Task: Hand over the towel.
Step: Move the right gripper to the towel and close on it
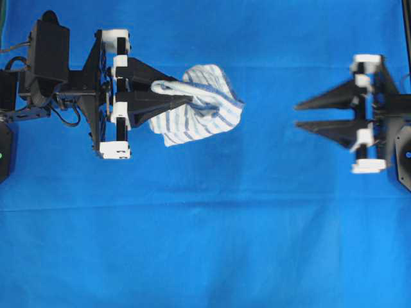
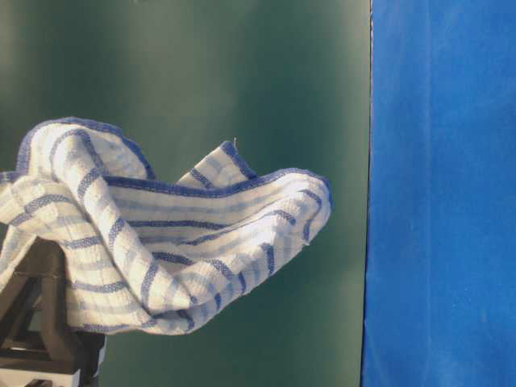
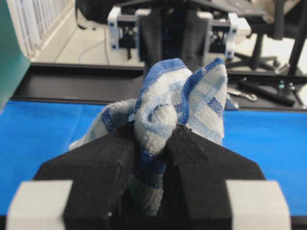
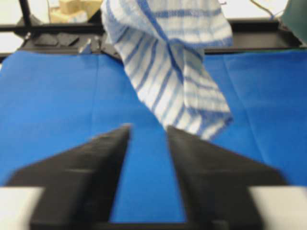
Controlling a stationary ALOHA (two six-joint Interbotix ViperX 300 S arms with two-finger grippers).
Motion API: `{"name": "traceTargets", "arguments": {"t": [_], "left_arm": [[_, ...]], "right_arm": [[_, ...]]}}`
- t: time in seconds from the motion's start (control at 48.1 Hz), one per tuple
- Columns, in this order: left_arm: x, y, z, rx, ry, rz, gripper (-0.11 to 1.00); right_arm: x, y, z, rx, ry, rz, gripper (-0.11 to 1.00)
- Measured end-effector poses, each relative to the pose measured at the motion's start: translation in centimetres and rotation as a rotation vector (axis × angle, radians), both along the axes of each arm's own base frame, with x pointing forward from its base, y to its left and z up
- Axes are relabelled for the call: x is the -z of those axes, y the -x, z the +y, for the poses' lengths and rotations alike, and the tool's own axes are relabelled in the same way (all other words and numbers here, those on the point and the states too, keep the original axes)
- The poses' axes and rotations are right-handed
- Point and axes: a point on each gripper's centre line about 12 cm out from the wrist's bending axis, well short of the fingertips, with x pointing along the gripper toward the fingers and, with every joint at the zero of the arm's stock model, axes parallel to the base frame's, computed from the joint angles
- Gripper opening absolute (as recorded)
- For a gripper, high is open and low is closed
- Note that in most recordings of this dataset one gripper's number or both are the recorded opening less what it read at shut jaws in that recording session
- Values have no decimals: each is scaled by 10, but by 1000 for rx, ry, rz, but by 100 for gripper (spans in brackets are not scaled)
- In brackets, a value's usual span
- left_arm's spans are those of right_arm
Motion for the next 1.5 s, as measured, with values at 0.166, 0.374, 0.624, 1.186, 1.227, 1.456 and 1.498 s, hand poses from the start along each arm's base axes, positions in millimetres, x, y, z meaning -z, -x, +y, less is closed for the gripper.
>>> {"name": "traceTargets", "arguments": {"t": [0.166,0.374,0.624,1.186,1.227,1.456,1.498], "left_arm": [[-1,0,0,0,0,-5,6],[-1,0,0,0,1,-8,6],[-1,0,1,-2,0,-8,6],[-2,0,0,0,2,-14,6],[-2,0,0,0,1,-14,6],[-3,0,0,0,0,-23,6],[-3,0,0,0,0,-25,6]], "right_arm": [[1,-36,-2,3,-1,-6,71],[2,-83,-6,10,-1,-20,72],[1,-135,-10,13,4,-29,72],[-3,-173,-12,13,10,-44,72],[-2,-173,-12,13,10,-43,71],[-2,-173,-13,15,19,-42,30],[-2,-173,-13,15,19,-42,18]]}}
